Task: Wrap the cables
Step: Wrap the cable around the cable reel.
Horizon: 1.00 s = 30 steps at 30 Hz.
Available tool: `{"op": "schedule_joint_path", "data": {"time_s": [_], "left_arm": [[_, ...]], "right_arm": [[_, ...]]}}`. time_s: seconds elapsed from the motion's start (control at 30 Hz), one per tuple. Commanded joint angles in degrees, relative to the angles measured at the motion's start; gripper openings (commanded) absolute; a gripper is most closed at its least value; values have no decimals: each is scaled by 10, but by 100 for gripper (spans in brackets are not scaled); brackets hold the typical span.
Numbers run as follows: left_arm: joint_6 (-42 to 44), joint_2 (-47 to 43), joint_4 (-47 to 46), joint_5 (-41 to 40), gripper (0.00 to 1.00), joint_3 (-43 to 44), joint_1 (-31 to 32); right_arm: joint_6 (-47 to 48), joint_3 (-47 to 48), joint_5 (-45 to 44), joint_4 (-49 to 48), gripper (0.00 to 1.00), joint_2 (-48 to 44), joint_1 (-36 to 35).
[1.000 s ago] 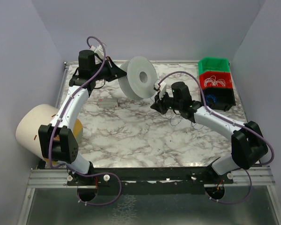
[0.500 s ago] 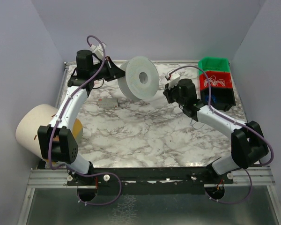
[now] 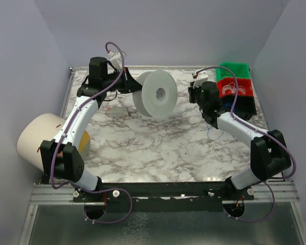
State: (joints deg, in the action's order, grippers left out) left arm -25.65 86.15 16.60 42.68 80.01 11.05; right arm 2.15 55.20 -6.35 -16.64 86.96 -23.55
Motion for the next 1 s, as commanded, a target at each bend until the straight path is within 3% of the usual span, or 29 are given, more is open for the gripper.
{"op": "schedule_joint_path", "data": {"time_s": [0.0,0.13,0.27,0.6,0.97], "left_arm": [[48,-26,34,29,0,0,11],[77,-24,61,29,0,3,24],[106,-22,86,21,0,5,37],[171,-26,130,-121,0,21,82],[208,-28,138,-297,0,44,118]], "right_arm": [[0,29,-106,-45,1,20,11],[4,51,-155,-45,1,40,21],[-18,68,-132,-37,1,43,46],[-50,111,234,73,1,-17,66],[-79,143,369,174,1,-50,66]]}}
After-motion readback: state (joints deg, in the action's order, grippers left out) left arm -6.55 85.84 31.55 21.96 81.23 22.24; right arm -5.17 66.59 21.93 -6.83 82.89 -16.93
